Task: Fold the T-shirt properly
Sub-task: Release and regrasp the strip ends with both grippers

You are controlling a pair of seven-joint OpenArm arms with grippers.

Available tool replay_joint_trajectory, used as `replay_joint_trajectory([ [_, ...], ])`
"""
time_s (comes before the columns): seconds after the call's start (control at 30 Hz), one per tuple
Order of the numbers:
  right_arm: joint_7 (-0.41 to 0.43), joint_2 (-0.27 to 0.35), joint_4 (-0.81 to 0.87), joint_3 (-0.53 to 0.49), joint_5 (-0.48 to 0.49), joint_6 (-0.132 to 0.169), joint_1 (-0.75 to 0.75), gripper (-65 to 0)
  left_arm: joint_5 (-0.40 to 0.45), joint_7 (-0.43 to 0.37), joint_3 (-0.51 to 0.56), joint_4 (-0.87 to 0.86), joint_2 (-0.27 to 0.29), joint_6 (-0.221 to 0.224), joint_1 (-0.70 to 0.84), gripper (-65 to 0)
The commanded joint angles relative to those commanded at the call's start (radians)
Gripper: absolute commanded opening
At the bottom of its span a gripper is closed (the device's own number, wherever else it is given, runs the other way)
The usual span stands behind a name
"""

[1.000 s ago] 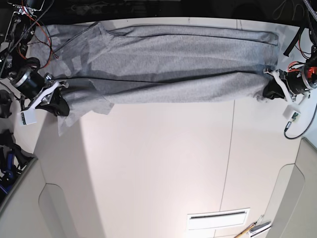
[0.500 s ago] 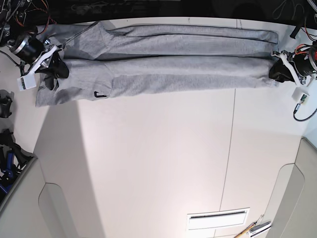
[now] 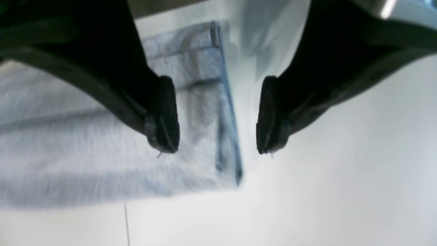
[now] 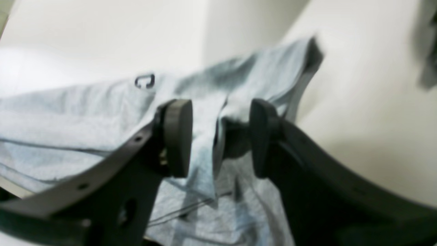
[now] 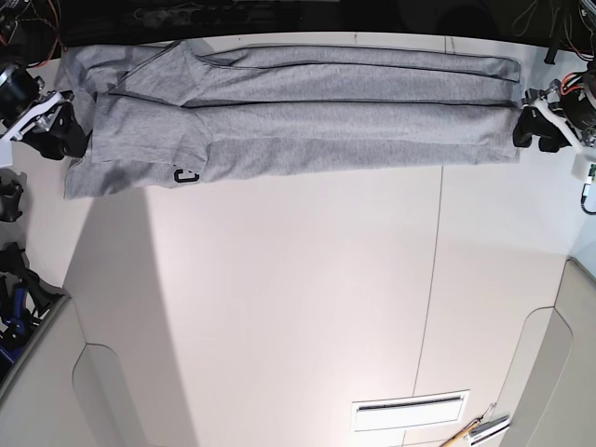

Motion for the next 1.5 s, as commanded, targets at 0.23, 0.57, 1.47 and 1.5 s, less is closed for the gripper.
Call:
replay_joint_trajectory([
  [0.23, 0.013, -0.059, 0.014, -0.015, -0.001, 0.006, 0.023, -65.0, -0.046, -0.027, -0.066, -0.125, 0.076, -0.054, -0.002, -25.6],
  [0.57, 0.035, -0.069, -0.055, -0.179, -0.016, 0.006, 0.025, -65.0, -0.225, 0.072, -0.066, -0.243, 0.073, -0.077, -0.004, -25.6],
  [1.47, 0.008, -0.069, -0.055, -0.200, -0.015, 0.006, 0.038, -65.0, -0.254, 0.103, 0.010, -0.243, 0.037, -0.077, -0.002, -25.5],
  [1.5, 0.008, -0.069, -0.055, -0.200, -0.015, 0.006, 0.038, -65.0, -0.210, 0.074, 0.027, -0.243, 0.037, -0.077, -0.002, -25.5],
])
